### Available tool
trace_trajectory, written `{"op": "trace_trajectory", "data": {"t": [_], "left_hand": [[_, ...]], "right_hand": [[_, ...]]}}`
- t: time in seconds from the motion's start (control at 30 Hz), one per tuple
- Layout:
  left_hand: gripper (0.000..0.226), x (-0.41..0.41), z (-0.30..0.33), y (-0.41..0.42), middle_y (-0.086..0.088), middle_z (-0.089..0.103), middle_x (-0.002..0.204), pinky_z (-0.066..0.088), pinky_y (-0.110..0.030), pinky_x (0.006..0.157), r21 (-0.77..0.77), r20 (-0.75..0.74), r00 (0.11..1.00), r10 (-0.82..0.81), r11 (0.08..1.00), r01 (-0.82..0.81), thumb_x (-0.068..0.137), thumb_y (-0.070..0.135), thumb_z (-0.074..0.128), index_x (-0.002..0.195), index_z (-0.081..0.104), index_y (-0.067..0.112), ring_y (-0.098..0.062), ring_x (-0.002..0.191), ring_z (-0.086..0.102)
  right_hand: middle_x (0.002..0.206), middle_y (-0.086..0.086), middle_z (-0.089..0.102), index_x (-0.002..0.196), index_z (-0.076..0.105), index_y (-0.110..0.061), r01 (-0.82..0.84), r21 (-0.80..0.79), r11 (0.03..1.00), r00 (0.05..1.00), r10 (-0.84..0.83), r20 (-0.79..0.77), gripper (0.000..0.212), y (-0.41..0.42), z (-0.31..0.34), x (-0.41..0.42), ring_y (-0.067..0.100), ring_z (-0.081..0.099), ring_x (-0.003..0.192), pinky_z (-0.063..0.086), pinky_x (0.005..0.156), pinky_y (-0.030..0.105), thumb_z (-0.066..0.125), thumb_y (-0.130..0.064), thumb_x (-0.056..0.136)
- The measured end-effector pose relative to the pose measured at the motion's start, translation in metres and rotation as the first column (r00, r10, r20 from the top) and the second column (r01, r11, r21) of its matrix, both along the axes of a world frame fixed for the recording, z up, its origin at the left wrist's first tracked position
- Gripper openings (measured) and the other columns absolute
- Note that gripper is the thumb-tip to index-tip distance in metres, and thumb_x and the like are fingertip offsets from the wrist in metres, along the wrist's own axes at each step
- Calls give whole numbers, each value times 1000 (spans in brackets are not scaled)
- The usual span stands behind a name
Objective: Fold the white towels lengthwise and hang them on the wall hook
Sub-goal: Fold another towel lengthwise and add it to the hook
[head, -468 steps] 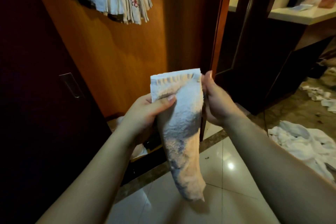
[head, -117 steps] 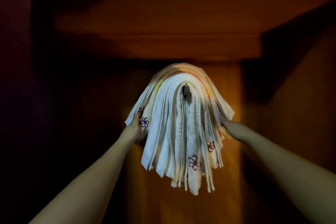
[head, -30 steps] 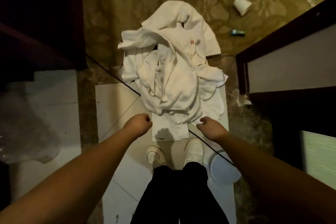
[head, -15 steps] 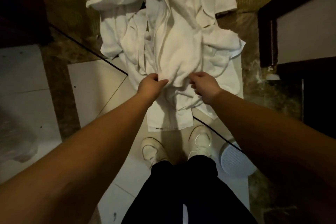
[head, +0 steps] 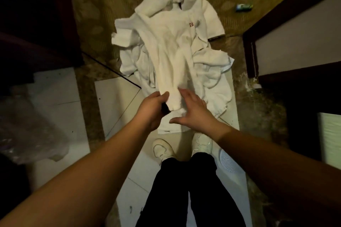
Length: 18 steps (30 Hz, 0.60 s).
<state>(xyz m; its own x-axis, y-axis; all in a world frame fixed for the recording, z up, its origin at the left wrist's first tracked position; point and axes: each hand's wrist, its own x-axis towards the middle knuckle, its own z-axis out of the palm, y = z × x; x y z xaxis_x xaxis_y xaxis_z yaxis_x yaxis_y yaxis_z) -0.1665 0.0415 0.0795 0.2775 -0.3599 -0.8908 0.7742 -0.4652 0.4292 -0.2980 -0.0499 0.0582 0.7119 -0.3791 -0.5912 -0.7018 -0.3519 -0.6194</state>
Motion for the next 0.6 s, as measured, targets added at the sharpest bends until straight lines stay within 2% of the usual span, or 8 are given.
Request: {"op": "trace_trajectory", "data": {"t": [0.1,0.17,0.27,0.33,0.4,0.47,0.53,0.6], "left_hand": [[21,0,44,-6,-17,68,105,53,-28,59,-26,20,999,36,999,-35,100,13,55,116,60,1,-28,85,68],[32,3,78,-12,-20,59,108,50,-34,65,-25,80,996,36,999,-34,95,18,62,117,58,-4,-34,92,58],[29,10,134,-25,-21,65,112,54,-41,79,-48,133,991,29,999,-23,97,16,60,121,60,-1,-35,100,63],[23,14,177,-33,-16,66,112,56,-35,77,-51,196,980,16,999,-7,100,12,57,121,57,3,-30,97,68],[35,16,217,-38,-10,61,118,55,-32,77,-31,258,966,-16,999,25,100,12,56,134,50,13,-27,99,67],[38,16,263,-40,-12,66,121,52,-29,74,-21,296,952,-79,996,89,102,16,55,139,52,14,-28,99,68],[27,15,311,-41,-9,75,103,47,-28,72,1,352,914,-202,977,215,102,18,50,121,67,11,-25,90,67],[26,13,362,-37,-4,74,83,41,-28,66,22,416,871,-263,960,280,98,19,47,99,73,14,-19,75,58]], "right_hand": [[153,2,34,151,34,-23,154,-91,984,984,-144,106,101,4,42,2,24,32,141,27,113,45,84,-53,68],[144,6,44,144,46,-18,239,-118,964,950,-207,235,89,0,77,5,26,40,134,32,107,44,82,-52,71],[127,9,56,129,62,-15,228,-207,951,908,-131,399,62,-12,133,11,27,51,119,40,95,42,61,-54,81],[119,9,62,119,70,-15,203,-235,951,890,-78,450,46,-23,174,15,29,57,112,44,93,44,52,-44,87],[113,8,66,111,74,-12,205,-212,955,871,-79,485,32,-34,211,19,28,60,107,49,93,44,54,-28,93],[109,3,68,109,74,-12,227,-76,971,859,-162,485,23,-44,255,24,18,61,103,48,95,34,57,-18,96],[103,-6,68,109,74,-14,239,78,968,862,-248,442,19,-56,302,30,5,59,98,44,89,13,58,-15,98],[97,-10,68,107,74,-17,190,153,970,869,-238,434,16,-65,349,39,-6,57,89,39,80,3,60,-17,98]]}}
